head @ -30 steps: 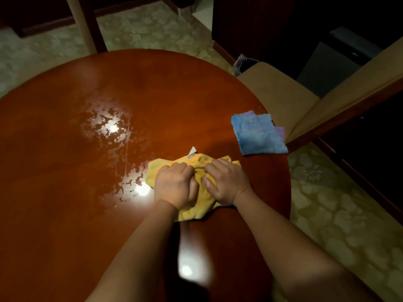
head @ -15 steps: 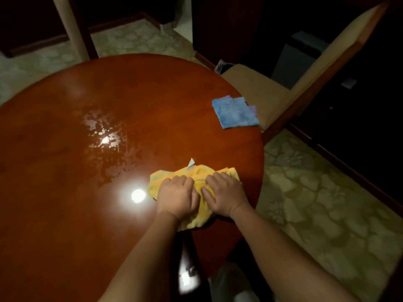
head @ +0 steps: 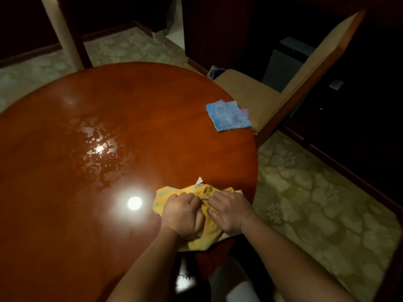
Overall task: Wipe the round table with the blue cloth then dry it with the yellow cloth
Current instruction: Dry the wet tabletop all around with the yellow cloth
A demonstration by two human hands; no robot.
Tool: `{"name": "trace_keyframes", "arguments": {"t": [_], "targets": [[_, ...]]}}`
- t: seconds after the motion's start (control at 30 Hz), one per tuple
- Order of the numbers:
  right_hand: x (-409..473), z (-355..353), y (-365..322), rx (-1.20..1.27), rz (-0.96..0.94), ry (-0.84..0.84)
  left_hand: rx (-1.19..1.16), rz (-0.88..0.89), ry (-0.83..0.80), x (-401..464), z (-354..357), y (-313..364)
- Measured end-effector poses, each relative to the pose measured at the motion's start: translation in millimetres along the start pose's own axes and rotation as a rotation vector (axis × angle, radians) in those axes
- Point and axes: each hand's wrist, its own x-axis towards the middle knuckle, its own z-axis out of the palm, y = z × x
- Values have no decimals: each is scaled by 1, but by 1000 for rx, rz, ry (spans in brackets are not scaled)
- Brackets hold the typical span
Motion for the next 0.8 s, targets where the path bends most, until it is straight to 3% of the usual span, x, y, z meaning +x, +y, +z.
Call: {"name": "trace_keyframes", "arguments": {"t": [0.13, 0.57, 0.8], "targets": [[19, 4, 21, 3, -22, 4, 13, 49, 8, 27, 8, -16], [109, 22, 109, 6, 5, 34, 0, -21, 40, 135, 14, -63], [124, 23, 118, -33, 72, 109, 25, -45, 100, 158, 16, -70]]}}
